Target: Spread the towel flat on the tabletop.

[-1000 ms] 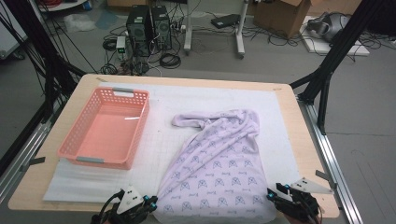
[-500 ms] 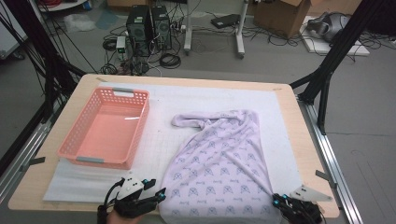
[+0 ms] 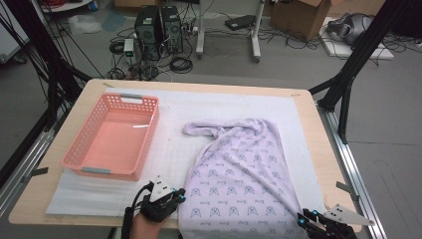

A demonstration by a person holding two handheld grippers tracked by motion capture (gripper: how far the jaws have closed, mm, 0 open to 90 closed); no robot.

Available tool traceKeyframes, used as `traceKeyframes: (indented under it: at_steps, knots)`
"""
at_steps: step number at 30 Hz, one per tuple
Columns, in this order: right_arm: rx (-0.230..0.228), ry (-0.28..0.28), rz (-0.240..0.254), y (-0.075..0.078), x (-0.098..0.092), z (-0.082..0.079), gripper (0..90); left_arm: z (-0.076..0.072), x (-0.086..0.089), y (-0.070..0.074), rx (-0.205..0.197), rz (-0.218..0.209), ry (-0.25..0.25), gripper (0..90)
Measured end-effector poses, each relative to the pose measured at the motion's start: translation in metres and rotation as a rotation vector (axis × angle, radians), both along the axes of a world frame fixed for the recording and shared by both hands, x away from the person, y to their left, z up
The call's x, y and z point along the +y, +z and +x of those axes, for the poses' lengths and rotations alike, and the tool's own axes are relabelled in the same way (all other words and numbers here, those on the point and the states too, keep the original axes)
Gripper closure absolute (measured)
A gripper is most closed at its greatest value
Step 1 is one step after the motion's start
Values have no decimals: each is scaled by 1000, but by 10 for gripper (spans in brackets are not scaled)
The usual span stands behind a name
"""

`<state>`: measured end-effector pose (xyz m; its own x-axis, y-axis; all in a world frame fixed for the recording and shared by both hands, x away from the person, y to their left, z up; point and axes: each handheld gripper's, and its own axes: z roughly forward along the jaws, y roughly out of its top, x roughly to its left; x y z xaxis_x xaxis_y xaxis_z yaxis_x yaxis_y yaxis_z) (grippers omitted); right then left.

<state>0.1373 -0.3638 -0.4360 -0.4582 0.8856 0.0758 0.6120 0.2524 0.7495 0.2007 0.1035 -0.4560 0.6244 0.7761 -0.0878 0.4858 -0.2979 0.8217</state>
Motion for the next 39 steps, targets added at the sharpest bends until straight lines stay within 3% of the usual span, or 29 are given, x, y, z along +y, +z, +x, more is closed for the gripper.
traceKeyframes:
  at_steps: [5,9,14,16,18,19,21,22,30,35,39]
  knots:
    - [0,-13,11,0,1,9,679,-18,20,3,10,16,-7,879]
    - [-2,-7,16,-1,8,21,663,-34,45,4,26,15,16,879]
    - [3,21,17,-4,30,38,608,-52,60,3,40,-12,-16,870]
    - [12,41,6,-7,42,46,593,-52,60,3,41,-23,-32,788]
    - [22,64,-27,-10,54,52,597,-49,59,3,34,-46,-21,648]
    - [6,63,-51,-10,57,53,658,-47,58,4,26,-64,-16,605]
    - [20,72,-42,-9,56,53,844,-43,55,5,19,-92,-13,554]
    - [18,79,-44,-9,54,53,854,-40,53,6,16,-102,-10,537]
    - [40,34,-68,-6,23,24,863,-12,33,7,14,-117,-25,499]
    - [52,8,-71,-5,4,0,862,5,18,6,35,-136,-32,497]
    - [38,8,-53,-5,-1,-5,806,25,5,6,65,-136,-34,505]
